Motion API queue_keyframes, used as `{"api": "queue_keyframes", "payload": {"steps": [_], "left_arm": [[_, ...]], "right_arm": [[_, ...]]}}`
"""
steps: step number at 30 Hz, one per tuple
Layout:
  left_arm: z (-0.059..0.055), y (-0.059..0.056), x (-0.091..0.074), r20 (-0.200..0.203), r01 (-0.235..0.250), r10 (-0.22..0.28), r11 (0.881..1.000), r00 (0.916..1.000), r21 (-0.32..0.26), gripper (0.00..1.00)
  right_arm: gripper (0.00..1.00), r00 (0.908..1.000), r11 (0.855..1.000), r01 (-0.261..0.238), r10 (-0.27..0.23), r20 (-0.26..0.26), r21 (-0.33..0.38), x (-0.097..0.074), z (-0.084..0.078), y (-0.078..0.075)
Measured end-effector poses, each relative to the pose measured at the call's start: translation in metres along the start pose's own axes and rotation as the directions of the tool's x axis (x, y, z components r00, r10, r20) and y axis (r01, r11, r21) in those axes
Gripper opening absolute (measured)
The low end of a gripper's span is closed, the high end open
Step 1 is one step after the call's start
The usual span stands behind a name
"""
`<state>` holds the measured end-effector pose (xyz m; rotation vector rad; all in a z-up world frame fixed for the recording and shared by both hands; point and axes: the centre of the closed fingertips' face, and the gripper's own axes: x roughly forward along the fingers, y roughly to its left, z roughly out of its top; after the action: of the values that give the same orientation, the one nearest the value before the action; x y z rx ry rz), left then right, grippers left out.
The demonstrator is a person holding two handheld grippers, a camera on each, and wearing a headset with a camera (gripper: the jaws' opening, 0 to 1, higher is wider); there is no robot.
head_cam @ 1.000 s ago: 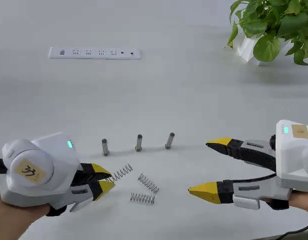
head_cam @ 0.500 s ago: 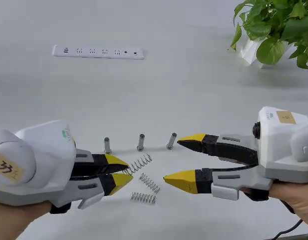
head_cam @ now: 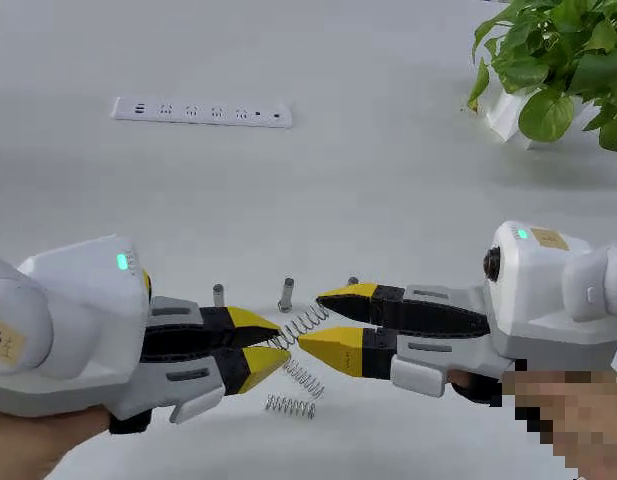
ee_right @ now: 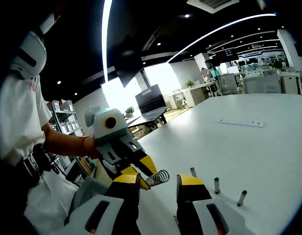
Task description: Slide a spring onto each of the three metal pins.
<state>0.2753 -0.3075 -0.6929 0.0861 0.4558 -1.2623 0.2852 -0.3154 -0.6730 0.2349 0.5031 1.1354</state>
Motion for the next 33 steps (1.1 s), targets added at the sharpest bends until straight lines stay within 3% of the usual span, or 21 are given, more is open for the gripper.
{"api": "queue_keyframes", "payload": {"steps": [3,12,17,33], "left_arm": [[0.003,-0.001,0.001,0.013,0.004,-0.003,1.000,0.9999,-0.008,0.06],[0.011,-0.002,0.003,0.042,0.011,-0.010,1.000,0.9991,-0.024,0.06],[0.012,-0.004,0.004,0.044,0.015,-0.014,1.000,0.9990,-0.024,0.06],[0.010,-0.004,0.005,0.039,0.026,-0.025,0.999,0.9989,-0.031,0.06]], "right_arm": [[0.21,0.9992,0.999,-0.012,0.010,0.039,0.053,0.000,0.005,0.000],[0.13,0.9974,0.996,-0.018,0.011,0.071,0.089,0.000,0.006,0.001],[0.08,0.9972,0.996,-0.013,0.006,0.075,0.091,-0.001,0.007,0.001],[0.06,0.9987,0.998,-0.023,0.021,0.046,0.056,0.004,0.009,0.008]]}}
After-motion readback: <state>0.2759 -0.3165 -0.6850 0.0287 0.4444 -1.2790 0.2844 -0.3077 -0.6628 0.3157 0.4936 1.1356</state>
